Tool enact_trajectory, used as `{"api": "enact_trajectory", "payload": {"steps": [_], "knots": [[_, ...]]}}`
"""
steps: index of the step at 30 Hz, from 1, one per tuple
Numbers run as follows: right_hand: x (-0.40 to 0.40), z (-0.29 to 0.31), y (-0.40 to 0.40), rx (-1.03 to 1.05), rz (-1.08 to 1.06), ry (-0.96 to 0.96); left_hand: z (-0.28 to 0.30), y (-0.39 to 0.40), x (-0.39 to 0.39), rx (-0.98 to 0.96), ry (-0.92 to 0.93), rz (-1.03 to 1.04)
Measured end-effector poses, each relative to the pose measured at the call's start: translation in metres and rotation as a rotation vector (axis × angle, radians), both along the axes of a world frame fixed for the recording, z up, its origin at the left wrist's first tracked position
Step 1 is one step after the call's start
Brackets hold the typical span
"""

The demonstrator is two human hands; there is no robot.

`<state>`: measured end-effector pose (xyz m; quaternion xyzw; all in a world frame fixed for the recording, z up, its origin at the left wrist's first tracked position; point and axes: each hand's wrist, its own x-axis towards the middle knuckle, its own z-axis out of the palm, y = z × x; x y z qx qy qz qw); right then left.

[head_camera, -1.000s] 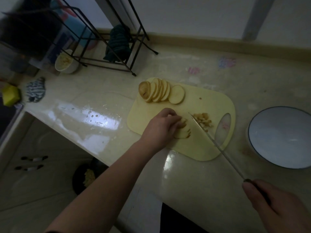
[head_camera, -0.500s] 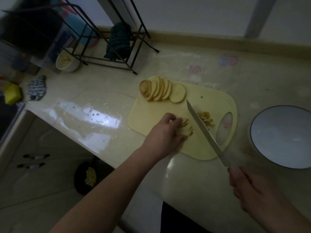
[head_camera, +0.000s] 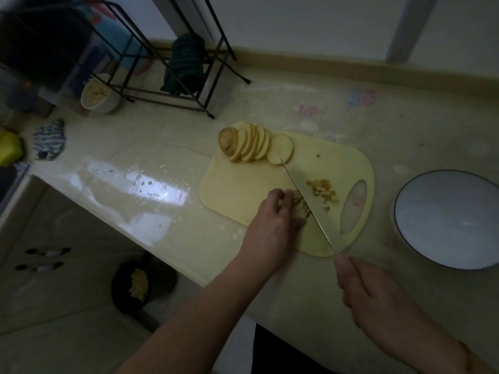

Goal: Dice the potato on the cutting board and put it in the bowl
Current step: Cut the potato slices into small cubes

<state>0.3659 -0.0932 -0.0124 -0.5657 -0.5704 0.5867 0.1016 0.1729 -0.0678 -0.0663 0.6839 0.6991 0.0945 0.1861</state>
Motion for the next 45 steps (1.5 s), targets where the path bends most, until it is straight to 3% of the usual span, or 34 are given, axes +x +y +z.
{"api": "enact_trajectory", "payload": {"steps": [9,18,28,45], "knots": [[0.000,-0.003,0.021,0.071,0.085,-0.025,-0.002,0.007,-0.003,0.033,0.042,0.033],[0.005,-0.002,0.015,0.135,0.058,-0.016,0.005,0.006,-0.017,0.125,0.167,-0.085],[0.007,0.006,0.006,0.112,0.077,-0.040,-0.005,0.008,-0.023,0.326,-0.015,-0.226],[0.016,0.008,-0.004,0.074,0.048,-0.120,-0.007,0.015,-0.030,0.295,-0.040,-0.257]]}}
